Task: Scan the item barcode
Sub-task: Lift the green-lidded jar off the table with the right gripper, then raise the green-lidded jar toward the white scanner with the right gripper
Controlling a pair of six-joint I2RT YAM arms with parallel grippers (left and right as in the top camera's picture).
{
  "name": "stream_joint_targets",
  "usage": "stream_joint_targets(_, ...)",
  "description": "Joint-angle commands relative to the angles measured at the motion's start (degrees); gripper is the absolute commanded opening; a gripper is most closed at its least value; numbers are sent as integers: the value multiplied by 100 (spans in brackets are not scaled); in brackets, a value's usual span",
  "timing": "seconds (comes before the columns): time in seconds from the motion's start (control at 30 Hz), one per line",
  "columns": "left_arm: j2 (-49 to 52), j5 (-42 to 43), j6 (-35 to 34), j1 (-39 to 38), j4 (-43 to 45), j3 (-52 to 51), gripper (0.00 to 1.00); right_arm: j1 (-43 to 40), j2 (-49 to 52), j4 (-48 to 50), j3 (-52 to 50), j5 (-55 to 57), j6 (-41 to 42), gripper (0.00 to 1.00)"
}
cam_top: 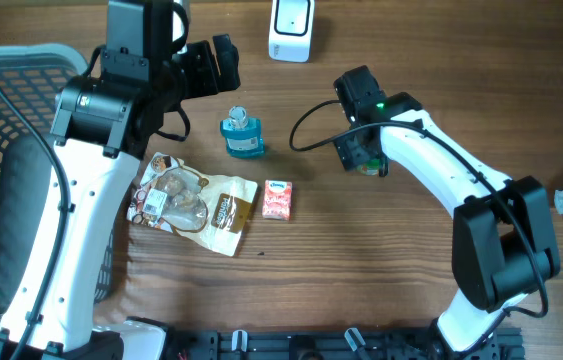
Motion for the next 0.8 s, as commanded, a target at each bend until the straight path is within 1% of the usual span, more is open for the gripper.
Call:
stream_joint_targets(0.0,11,-59,-52,-26,-7,17,100,-11,81,107,-28,-874,640,100)
stream_joint_targets(0.07,11,-59,-50,-26,-7,17,100,-11,81,170,-20,-1158,1309,100)
stream_joint_targets(0.17,11,-59,-50,-26,-11,17,100,-13,79,28,157,-1117,3049,100)
stream_joint_targets(0.3,11,-59,-50,-26,-68,17,100,-13,79,-350,470,-1078,4793,100)
stream_joint_targets(0.33,11,-59,-50,-26,-72,17,100,-13,79,-516,557,-1078,5167,100)
stream_joint_targets(0.4,11,-59,-50,-26,-72,17,100,-13,79,-791,702,-1078,5643,100)
stream_joint_targets(0.43,11,-59,-50,-26,-72,17,100,-13,79,-1117,879,-1080,6214,100)
stream_joint_targets(0.53,11,-61,-50,-26,-70,17,100,-13,79,-1934,1224,-1108,7523,100)
stream_joint_targets(0.6,11,-59,-50,-26,-72,17,100,-13,81,-2253,1241,-1244,8314,100)
stream_joint_targets(0.67,11,-59,-50,-26,-72,17,100,-11,81,-2330,1239,-1631,9033,100)
stream_joint_targets(0.77,11,-59,-50,-26,-98,17,100,-13,81,-2197,1239,-1766,10572,100)
